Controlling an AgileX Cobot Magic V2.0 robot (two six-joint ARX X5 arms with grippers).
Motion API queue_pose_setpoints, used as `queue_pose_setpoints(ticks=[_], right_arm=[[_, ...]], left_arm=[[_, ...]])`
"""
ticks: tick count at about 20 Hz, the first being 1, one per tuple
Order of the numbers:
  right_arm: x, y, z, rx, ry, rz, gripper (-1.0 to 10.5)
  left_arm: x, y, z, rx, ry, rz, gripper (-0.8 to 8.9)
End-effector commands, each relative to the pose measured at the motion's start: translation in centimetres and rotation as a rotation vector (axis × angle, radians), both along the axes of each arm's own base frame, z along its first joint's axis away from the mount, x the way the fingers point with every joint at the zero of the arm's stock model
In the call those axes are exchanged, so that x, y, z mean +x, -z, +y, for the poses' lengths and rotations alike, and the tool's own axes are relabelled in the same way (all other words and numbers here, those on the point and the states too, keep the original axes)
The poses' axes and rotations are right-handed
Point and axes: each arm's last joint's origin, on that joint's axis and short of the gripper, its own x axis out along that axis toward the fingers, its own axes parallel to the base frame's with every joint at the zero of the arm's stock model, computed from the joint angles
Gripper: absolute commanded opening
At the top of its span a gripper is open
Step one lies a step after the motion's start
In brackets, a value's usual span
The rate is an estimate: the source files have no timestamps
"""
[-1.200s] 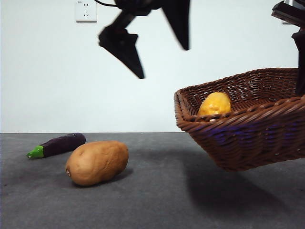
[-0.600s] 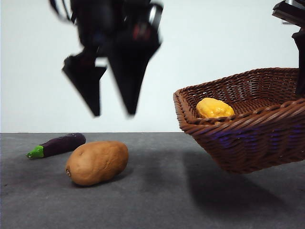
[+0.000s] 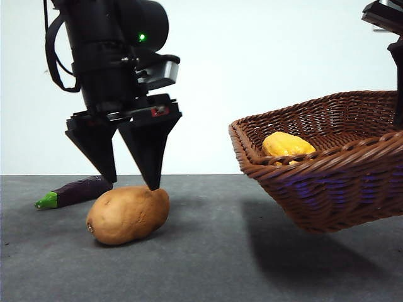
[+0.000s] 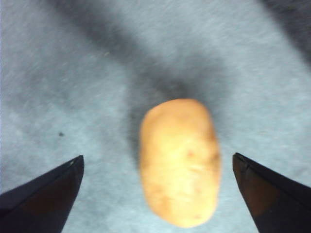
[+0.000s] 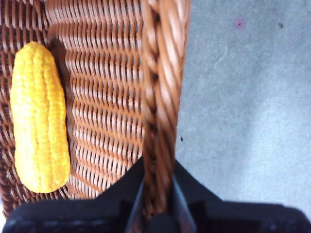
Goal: Help me put the vegetables on the table into the basket
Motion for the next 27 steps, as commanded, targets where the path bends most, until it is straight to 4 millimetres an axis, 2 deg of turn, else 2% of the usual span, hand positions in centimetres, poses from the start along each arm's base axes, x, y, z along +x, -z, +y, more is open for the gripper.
queue_pose_setpoints(ticks=[1, 11, 12, 13, 15, 19, 22, 27], right_arm=[[0.1, -0.4, 0.1, 0.010, -0.015, -0.023, -0.2], [0.1, -0.4, 0.1, 0.007, -0.028, -0.027, -0.2], [0.1, -0.4, 0.1, 0.007, -0.028, -0.028, -0.2], [0.1, -0.4, 0.1, 0.007, -0.028, -0.028, -0.2], [0.1, -0.4, 0.1, 0.006, -0.028, -0.027, -0.2], [0.1, -0.4, 0.1, 0.006, -0.028, -0.028, -0.2], [0.1, -0.4, 0.1, 0.006, -0.029, -0.030, -0.2], [0.1, -0.4, 0.1, 0.006, -0.028, -0.028, -0.2]], left_arm=[[0.6, 1.1, 0.6, -0.004, -0.002, 0.041, 5.35], [1.1, 3.5, 0.2, 0.008, 0.024, 0.126, 5.22], [1.1, 3.5, 0.2, 0.009, 0.025, 0.127, 4.51], [1.1, 3.5, 0.2, 0.011, 0.028, 0.128, 3.30], [1.1, 3.4, 0.2, -0.003, 0.033, 0.132, 0.15], [0.7, 3.1, 0.0, -0.082, 0.042, 0.192, -0.09], [0.1, 1.2, 0.2, -0.172, 0.002, 0.204, -0.09], [-2.5, -6.3, 0.8, -0.548, 0.018, 0.147, -0.08]])
